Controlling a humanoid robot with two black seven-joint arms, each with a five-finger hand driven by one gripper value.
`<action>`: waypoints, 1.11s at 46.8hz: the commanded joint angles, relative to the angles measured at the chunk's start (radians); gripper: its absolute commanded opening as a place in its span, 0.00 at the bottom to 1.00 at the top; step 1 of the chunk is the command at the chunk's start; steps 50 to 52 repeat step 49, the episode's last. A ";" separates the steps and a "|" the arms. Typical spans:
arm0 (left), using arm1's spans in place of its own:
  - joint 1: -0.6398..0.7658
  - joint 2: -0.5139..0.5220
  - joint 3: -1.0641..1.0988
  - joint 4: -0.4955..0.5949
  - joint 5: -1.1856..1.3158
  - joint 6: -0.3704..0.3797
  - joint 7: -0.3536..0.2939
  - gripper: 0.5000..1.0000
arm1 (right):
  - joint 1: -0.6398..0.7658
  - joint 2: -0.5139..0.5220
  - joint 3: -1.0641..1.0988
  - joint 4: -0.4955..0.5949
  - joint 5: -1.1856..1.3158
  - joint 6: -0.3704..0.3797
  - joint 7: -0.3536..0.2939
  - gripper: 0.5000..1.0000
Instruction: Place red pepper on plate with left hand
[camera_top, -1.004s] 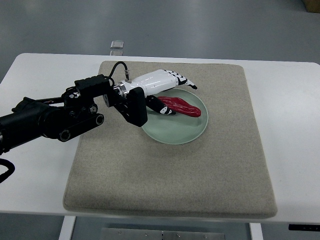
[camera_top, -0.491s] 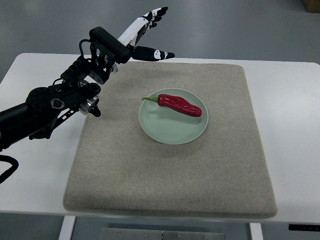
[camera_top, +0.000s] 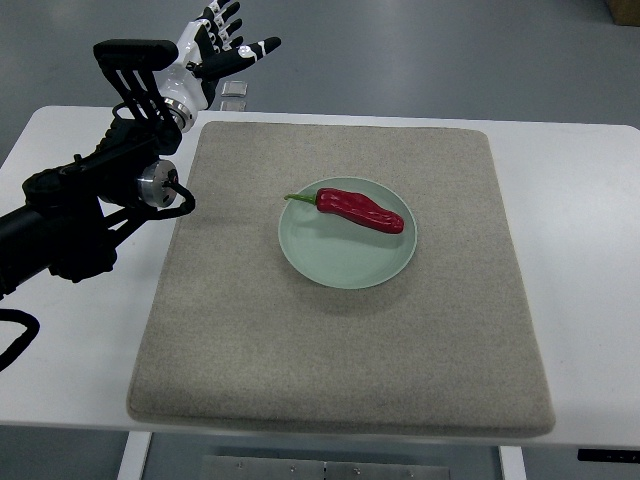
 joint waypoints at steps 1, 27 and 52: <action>0.014 -0.012 -0.042 0.017 -0.051 -0.005 0.004 0.99 | 0.000 0.000 0.000 0.000 0.000 0.000 0.001 0.86; 0.040 -0.021 -0.103 0.112 -0.348 -0.158 0.067 0.99 | 0.000 0.000 0.000 0.000 0.000 0.000 -0.001 0.86; 0.084 -0.021 -0.128 0.116 -0.348 -0.187 0.066 0.99 | -0.002 0.000 0.000 0.012 -0.005 0.012 -0.004 0.86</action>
